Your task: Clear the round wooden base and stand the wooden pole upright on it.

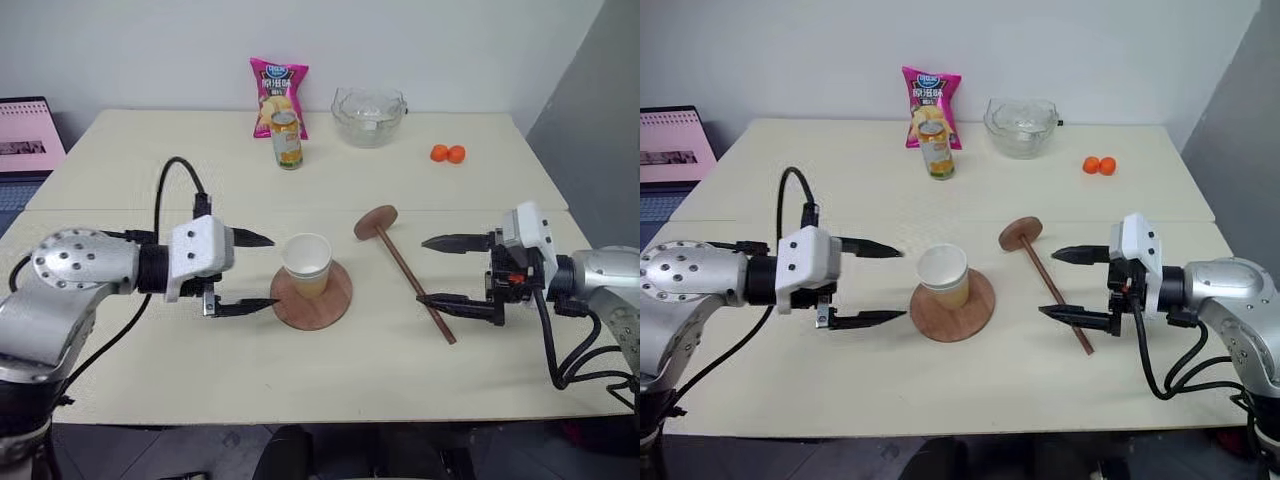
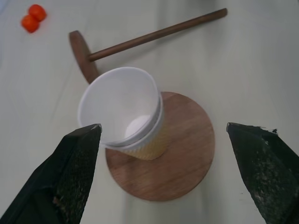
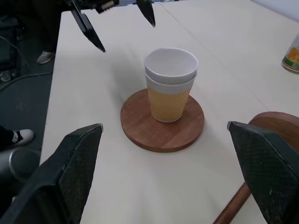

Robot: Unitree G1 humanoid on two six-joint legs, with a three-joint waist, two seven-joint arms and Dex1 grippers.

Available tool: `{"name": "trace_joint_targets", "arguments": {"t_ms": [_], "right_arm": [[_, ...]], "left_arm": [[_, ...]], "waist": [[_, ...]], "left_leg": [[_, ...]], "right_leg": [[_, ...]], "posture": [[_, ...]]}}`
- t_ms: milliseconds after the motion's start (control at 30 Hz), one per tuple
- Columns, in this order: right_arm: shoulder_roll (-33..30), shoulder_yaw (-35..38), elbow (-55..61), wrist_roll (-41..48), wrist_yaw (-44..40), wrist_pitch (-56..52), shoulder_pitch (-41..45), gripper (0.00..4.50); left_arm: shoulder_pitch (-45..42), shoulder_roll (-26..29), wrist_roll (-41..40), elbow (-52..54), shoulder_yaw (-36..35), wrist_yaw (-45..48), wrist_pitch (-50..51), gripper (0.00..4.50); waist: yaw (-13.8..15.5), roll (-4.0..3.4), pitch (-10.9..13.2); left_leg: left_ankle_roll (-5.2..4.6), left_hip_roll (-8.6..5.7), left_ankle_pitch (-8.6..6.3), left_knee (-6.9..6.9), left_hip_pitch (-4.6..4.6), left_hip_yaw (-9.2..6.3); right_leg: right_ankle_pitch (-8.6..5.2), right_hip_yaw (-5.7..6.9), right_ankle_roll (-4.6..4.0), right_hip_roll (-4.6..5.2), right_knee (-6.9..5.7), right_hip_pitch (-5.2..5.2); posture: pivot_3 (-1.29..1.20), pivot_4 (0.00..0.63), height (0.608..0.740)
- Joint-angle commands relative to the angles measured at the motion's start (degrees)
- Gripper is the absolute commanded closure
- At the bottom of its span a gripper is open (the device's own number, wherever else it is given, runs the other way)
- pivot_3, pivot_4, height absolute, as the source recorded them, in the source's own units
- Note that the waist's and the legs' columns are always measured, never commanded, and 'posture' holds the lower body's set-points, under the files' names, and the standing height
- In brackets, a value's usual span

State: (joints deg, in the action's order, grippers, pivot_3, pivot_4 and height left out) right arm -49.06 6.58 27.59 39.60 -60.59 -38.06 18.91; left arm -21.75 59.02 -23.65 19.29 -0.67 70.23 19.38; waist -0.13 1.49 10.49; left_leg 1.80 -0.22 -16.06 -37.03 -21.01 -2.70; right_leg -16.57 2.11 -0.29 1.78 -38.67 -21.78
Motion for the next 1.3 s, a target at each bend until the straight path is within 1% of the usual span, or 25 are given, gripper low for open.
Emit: {"name": "trace_joint_targets", "arguments": {"t_ms": [33,100,200,333,567,633,667,700,833,1100,1300], "right_arm": [[-0.3,1.8,3.6,2.5,1.3,-0.7,-0.4,0.0],[-0.3,1.9,5.1,3.5,1.9,-1.2,-0.7,0.0],[-0.4,1.8,7.3,4.3,2.2,-1.1,-1.5,0.0],[-0.3,1.7,7.9,4.0,2.7,-0.8,-2.2,0.0],[-0.1,1.4,8.1,3.7,2.9,-0.3,-2.7,0.0],[-0.1,1.4,8.2,3.9,2.7,-0.2,-2.6,0.0],[-0.1,1.6,8.3,4.2,2.6,-0.2,-2.6,0.0],[-0.1,1.7,8.4,4.4,2.5,-0.2,-2.6,0.0],[-0.5,2.5,9.0,6.0,1.4,0.1,-1.9,0.0],[-2.1,2.3,8.9,5.8,0.2,0.5,-0.5,0.0],[-2.8,2.0,8.6,5.8,-0.2,0.8,0.0,0.0]], "left_arm": [[-5.3,-1.1,2.5,-3.1,3.9,3.5,-3.1,0.03],[-8.4,-2.5,3.9,-5.5,6.4,5.1,-4.5,0.03],[-13.6,-5.6,8.3,-9.9,11.7,7.4,-8.1,0.03],[-15.6,-7.7,10.2,-12.7,13.9,9.3,-10.4,0.03],[-19.7,-10.5,16.4,-18.3,18.3,11.5,-17.5,0.03],[-20.3,-11.0,18.0,-19.7,19.4,12.1,-19.5,0.39],[-20.5,-11.1,18.6,-20.1,19.8,12.4,-20.2,0.49],[-20.6,-11.3,19.0,-20.5,20.0,12.7,-20.6,0.74],[-21.2,-12.2,20.7,-22.6,20.6,13.1,-22.8,1.48],[-22.3,-13.7,23.1,-25.3,21.1,13.7,-25.7,3.09],[-22.3,-13.4,23.6,-25.8,20.9,15.0,-26.5,4.31]], "waist": [[0.0,0.0,0.0],[0.1,0.01,0.0],[0.1,0.02,0.0],[0.0,0.05,0.0],[0.0,0.06,0.0],[0.0,0.06,0.0],[0.0,0.06,0.0],[0.0,0.06,0.0],[0.0,0.06,0.0],[0.0,0.06,0.0],[0.0,0.06,0.0]], "left_leg": [[0.0,0.0,0.0,0.0,0.0,0.0],[0.0,0.0,0.0,0.0,-0.01,-0.01],[0.0,-0.01,0.0,-0.03,-0.04,-0.03],[0.0,-0.04,0.0,-0.07,-0.07,-0.02],[-0.01,-0.01,0.01,-0.09,-0.09,-0.07],[-0.01,-0.02,0.01,-0.09,-0.09,-0.06],[-0.01,-0.02,0.01,-0.09,-0.09,-0.05],[-0.01,-0.02,0.01,-0.09,-0.09,-0.05],[-0.01,-0.02,0.01,-0.1,-0.1,-0.06],[-0.01,-0.02,0.0,-0.15,-0.12,-0.08],[-0.01,-0.02,0.01,-0.15,-0.12,-0.08]], "right_leg": [[0.0,0.0,0.0,0.0,0.0,0.0],[0.0,0.01,0.0,-0.02,-0.01,0.0],[0.0,0.03,0.01,-0.02,-0.01,0.0],[0.0,0.03,0.01,-0.05,0.01,0.0],[0.0,0.06,0.0,-0.06,-0.02,-0.02],[0.0,0.05,0.0,-0.06,-0.02,-0.02],[0.0,0.05,0.0,-0.06,-0.02,-0.02],[0.01,0.05,0.0,-0.06,-0.02,-0.02],[0.01,0.06,-0.01,-0.06,-0.02,-0.02],[0.01,0.07,-0.01,-0.06,-0.03,-0.02],[0.01,0.07,-0.01,-0.06,-0.05,-0.02]], "posture": [[0.0,0.15,0.74],[0.0,0.15,0.74],[0.0,0.15,0.74],[0.0,0.15,0.74],[0.0,0.15,0.74],[0.0,0.15,0.74],[0.0,0.15,0.74],[0.0,0.15,0.74],[0.0,0.15,0.74],[0.0,0.15,0.74],[0.0,0.15,0.74]]}}
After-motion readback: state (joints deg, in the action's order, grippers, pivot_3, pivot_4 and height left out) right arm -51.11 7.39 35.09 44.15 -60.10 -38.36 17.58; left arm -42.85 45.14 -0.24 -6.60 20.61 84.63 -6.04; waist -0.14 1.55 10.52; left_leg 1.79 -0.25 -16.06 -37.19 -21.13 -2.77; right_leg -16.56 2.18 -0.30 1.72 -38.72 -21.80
